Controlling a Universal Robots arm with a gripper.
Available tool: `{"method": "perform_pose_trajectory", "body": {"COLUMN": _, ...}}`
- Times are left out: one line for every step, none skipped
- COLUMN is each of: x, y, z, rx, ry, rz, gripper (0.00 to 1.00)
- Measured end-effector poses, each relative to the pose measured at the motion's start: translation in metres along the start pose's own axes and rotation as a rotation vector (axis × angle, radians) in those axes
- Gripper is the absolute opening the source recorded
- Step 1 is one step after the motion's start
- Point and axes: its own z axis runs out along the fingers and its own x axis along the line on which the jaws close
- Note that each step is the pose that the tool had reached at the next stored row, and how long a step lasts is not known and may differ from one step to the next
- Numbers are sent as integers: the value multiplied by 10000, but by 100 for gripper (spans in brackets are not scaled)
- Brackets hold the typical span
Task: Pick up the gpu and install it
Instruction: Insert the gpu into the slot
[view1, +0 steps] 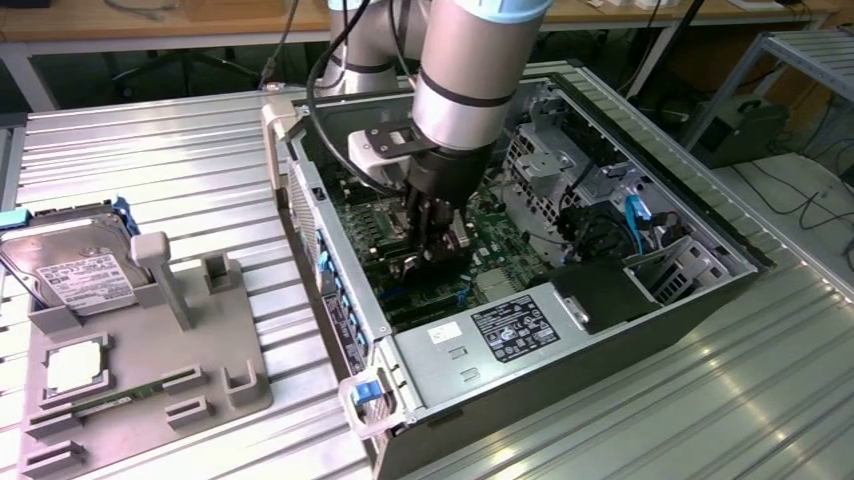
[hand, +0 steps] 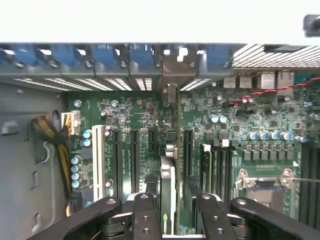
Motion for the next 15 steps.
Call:
{"method": "perform_pose_trajectory", "body": {"x": -1, "y": 0, "z": -22, "rx": 5, "ry": -1, "rz": 0, "gripper": 36}}
{"method": "perform_pose_trajectory", "body": {"x": -1, "y": 0, "z": -41, "rx": 8, "ry": 1, "rz": -1, "gripper": 36}}
{"method": "perform_pose_trajectory", "body": {"x": -2, "y": 0, "z": -59, "rx": 12, "ry": 2, "rz": -1, "gripper": 36}}
{"method": "perform_pose_trajectory", "body": {"x": -2, "y": 1, "z": -79, "rx": 15, "ry": 1, "rz": -1, "gripper": 36}}
{"method": "perform_pose_trajectory", "body": {"x": -3, "y": 1, "z": -99, "rx": 19, "ry": 1, "rz": -1, "gripper": 36}}
{"method": "perform_pose_trajectory", "body": {"x": -3, "y": 1, "z": -120, "rx": 22, "ry": 2, "rz": -1, "gripper": 36}}
{"method": "perform_pose_trajectory", "body": {"x": -4, "y": 1, "z": -135, "rx": 24, "ry": 1, "rz": -1, "gripper": 36}}
{"method": "perform_pose_trajectory", "body": {"x": -4, "y": 2, "z": -141, "rx": 25, "ry": 1, "rz": -1, "gripper": 36}}
{"method": "perform_pose_trajectory", "body": {"x": -4, "y": 2, "z": -141, "rx": 26, "ry": -1, "rz": -1, "gripper": 36}}
{"method": "perform_pose_trajectory", "body": {"x": -4, "y": 1, "z": -141, "rx": 27, "ry": -2, "rz": -1, "gripper": 34}}
{"method": "perform_pose_trajectory", "body": {"x": -4, "y": 1, "z": -141, "rx": 26, "ry": -2, "rz": -1, "gripper": 27}}
{"method": "perform_pose_trajectory", "body": {"x": -4, "y": 1, "z": -142, "rx": 26, "ry": -1, "rz": -1, "gripper": 27}}
{"method": "perform_pose_trajectory", "body": {"x": -4, "y": 2, "z": -143, "rx": 25, "ry": 1, "rz": -1, "gripper": 21}}
{"method": "perform_pose_trajectory", "body": {"x": -4, "y": 2, "z": -142, "rx": 26, "ry": 1, "rz": -1, "gripper": 15}}
{"method": "perform_pose_trajectory", "body": {"x": -4, "y": 2, "z": -143, "rx": 25, "ry": 1, "rz": -1, "gripper": 15}}
